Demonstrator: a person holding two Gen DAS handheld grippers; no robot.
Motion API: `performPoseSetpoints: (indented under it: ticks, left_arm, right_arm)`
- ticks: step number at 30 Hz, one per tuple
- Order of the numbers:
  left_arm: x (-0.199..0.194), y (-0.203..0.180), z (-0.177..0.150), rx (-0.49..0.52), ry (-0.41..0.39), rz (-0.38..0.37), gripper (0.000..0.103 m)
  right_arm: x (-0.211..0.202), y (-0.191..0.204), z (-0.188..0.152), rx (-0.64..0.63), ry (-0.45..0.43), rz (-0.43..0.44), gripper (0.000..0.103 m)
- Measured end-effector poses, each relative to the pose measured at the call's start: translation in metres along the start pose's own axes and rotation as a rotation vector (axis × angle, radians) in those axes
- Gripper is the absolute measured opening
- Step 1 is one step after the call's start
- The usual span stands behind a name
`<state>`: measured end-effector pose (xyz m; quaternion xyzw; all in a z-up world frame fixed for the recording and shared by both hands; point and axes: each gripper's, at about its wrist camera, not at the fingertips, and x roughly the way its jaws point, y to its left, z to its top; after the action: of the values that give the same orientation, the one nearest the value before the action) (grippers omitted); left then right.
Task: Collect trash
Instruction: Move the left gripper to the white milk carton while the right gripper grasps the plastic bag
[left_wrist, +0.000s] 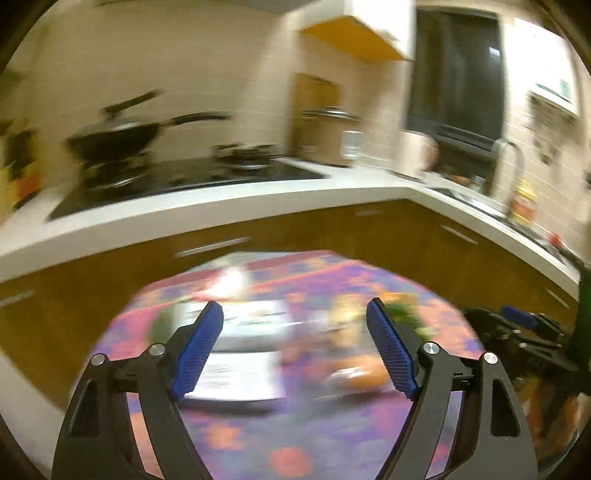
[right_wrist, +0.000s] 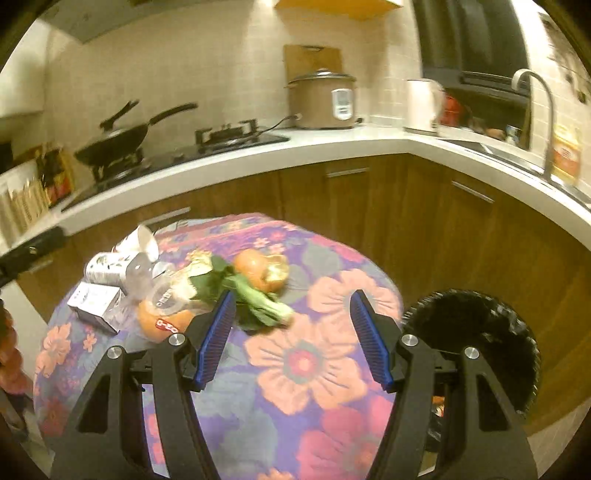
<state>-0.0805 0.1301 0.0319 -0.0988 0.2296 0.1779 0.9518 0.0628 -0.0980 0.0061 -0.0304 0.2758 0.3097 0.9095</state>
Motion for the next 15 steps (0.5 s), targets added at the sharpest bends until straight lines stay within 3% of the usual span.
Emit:
performPoseSetpoints:
  ticks: [4,6,11,15]
  left_arm:
    - [0.008,0.07,-0.01,-0.1,0.046,0.095,0.078]
    - [0.019,0.095,-0.02,-0.153,0.087,0.107,0.078]
    - [0.047,0.121,-0.037,-0.199,0.172,0.074,0.078]
    - [0.06,0.112,-0.051,-0.198,0.241,0.009,0.078]
  right_arm:
    - [0.032,0.014,0.002,-0.047,0.049,0.019,0.061]
    - [0.041,0.019,0.001,-0.05,0.076,0.058,0.061]
    - [0.039,0.054,-0.006,-0.118,0.084,0.172,0.061]
    - [0.048,0.069,-0.015,-0.144,0.115,0.176,0.061]
